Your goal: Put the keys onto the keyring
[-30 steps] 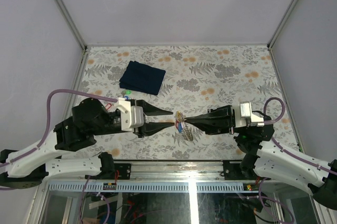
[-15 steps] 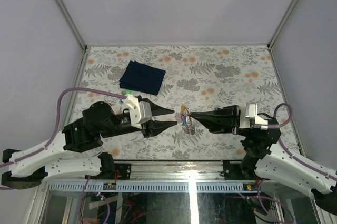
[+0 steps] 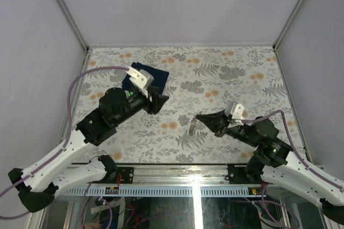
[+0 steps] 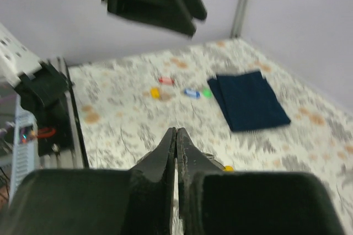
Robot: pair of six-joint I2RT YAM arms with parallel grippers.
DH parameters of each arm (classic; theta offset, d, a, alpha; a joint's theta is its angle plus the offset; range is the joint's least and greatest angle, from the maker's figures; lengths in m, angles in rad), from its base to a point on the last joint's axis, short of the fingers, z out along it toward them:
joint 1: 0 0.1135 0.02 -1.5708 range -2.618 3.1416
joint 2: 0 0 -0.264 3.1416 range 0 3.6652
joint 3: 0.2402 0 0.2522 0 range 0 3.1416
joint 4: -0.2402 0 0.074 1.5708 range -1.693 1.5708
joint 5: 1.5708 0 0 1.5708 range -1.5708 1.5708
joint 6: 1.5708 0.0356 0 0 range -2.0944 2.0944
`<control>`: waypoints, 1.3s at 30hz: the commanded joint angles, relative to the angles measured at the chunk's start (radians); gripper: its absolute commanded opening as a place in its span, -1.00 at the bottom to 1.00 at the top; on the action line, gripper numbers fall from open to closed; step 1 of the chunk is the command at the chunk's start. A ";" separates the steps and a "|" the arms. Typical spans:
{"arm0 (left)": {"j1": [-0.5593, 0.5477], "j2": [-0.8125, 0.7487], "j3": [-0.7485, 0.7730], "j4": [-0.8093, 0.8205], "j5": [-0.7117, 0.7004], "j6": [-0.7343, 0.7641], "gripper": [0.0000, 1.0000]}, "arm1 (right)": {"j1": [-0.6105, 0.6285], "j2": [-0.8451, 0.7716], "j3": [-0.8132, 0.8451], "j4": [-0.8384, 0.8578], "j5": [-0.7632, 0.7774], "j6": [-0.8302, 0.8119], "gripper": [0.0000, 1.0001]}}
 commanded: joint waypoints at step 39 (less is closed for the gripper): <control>0.616 -0.013 -0.177 -0.133 0.234 -0.063 0.58 | -0.132 0.971 0.305 -0.121 0.023 -0.120 -0.47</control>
